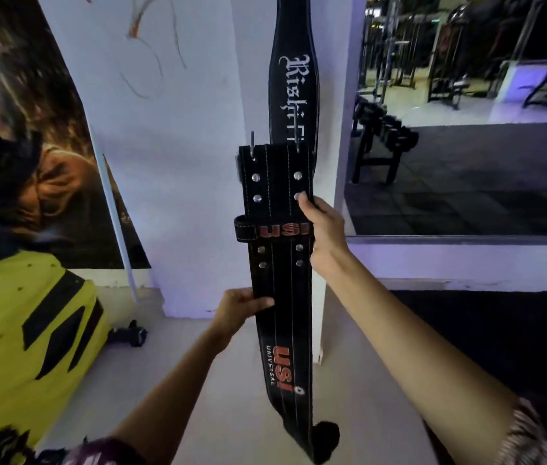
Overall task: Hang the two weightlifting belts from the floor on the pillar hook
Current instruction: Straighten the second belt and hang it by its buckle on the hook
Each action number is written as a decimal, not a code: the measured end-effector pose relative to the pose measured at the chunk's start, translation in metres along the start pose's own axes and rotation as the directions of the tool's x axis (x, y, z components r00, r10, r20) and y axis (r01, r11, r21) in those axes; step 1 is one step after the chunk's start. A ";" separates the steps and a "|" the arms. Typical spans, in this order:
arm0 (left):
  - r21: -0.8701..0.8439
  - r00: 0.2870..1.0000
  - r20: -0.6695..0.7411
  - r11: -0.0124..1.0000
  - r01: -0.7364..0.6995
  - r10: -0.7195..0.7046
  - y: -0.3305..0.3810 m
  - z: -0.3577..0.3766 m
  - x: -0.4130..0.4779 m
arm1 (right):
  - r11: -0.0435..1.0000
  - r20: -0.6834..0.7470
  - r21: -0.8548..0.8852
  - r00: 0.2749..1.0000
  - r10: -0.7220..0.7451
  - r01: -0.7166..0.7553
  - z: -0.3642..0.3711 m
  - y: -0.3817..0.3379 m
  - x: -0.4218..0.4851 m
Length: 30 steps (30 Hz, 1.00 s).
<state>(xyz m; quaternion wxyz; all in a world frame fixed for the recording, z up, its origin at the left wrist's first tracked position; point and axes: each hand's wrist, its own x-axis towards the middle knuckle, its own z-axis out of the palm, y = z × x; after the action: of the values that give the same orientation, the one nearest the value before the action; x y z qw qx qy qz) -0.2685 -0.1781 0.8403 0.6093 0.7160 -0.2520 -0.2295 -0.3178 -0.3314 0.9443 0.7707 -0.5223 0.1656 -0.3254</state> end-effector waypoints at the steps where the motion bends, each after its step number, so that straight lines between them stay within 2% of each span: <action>1: 0.019 0.999 0.037 1.000 0.024 -0.024 0.002 0.000 0.002 | 1.000 0.006 0.000 1.000 -0.018 0.018 0.000 -0.006 0.002; 7: -0.117 0.994 -0.015 0.987 -0.113 0.112 0.056 0.004 0.038 | 0.995 -0.088 -0.007 0.992 -0.095 0.095 0.001 -0.034 0.008; 9: -0.060 0.995 0.029 0.994 -0.092 0.094 0.033 0.007 0.032 | 0.992 -0.091 -0.023 0.987 -0.129 0.127 0.001 -0.046 0.009; 11: 0.085 0.992 0.123 0.996 -0.007 -0.003 0.004 0.009 0.021 | 0.987 -0.082 -0.038 0.984 -0.157 0.154 0.001 -0.053 0.006; 13: 0.111 0.983 0.185 0.994 -0.004 -0.017 0.006 0.008 0.019 | 0.982 -0.085 -0.053 0.979 -0.184 0.180 0.000 -0.054 0.003; 15: -0.017 0.979 0.170 0.993 -0.113 0.114 0.038 0.008 0.022 | 0.983 -0.086 -0.042 0.979 -0.183 0.180 0.000 -0.051 0.004; 18: -0.241 0.956 0.038 0.931 -0.272 0.290 0.095 0.007 0.023 | 0.985 -0.073 -0.043 0.982 -0.172 0.169 0.007 -0.048 0.006; 21: -0.354 0.961 -0.077 0.894 -0.275 0.265 0.113 0.009 0.020 | 0.976 -0.038 -0.089 0.978 -0.204 0.200 0.011 -0.054 -0.003; 23: -0.444 0.972 -0.097 0.864 -0.236 0.216 0.114 0.014 0.016 | 0.963 0.039 -0.136 0.972 -0.230 0.234 0.008 -0.059 -0.014; 26: -0.549 0.977 -0.080 0.810 -0.207 0.196 0.118 0.019 0.012 | 0.909 0.153 -0.210 0.931 -0.332 0.359 -0.007 -0.051 -0.031; 30: -0.607 0.979 -0.019 0.776 -0.172 0.203 0.119 0.025 0.009 | 0.889 0.077 -0.269 0.928 -0.365 0.371 -0.027 -0.019 -0.042</action>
<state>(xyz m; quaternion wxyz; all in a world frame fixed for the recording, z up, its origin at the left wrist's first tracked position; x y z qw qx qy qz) -0.2866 -0.2183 0.9536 0.8198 0.4491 -0.2495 -0.2530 -0.3709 -0.3263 0.9478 0.6157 -0.6512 0.0986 -0.4325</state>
